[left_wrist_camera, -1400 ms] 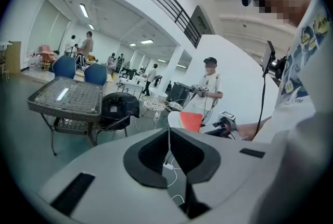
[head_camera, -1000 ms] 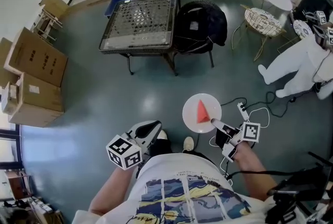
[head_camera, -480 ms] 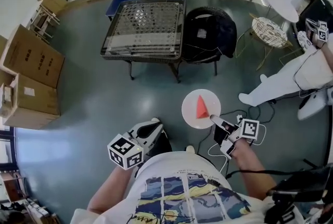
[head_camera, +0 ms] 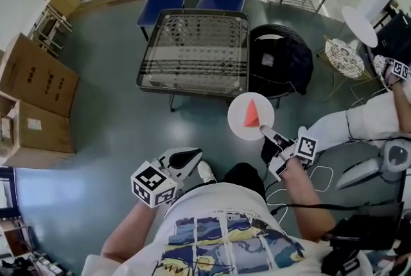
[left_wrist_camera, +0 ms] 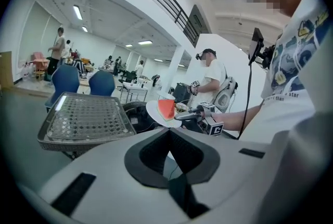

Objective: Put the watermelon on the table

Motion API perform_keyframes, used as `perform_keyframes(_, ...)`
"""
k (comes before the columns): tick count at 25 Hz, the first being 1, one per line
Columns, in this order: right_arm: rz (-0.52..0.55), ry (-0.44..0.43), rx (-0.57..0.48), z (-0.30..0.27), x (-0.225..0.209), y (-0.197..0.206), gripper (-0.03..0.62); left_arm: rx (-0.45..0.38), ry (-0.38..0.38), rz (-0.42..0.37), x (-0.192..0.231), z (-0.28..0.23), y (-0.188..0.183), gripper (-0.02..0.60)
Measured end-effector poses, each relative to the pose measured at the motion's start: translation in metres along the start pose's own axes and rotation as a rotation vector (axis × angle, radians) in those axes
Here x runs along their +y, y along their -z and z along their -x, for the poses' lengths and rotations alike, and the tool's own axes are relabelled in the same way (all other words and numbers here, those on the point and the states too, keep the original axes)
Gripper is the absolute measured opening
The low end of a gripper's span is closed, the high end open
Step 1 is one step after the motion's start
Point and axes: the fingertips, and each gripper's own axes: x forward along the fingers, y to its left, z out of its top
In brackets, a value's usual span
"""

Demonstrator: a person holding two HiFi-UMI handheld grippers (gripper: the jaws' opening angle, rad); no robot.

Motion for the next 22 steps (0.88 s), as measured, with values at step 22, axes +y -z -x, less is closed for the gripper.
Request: perform_keyframes(22,-0.089,0.139,-0.117,-0.295,-0.117,-0.269,0.015,0.075,-0.121,0.098,0.226,-0.082,-0.132,0.009)
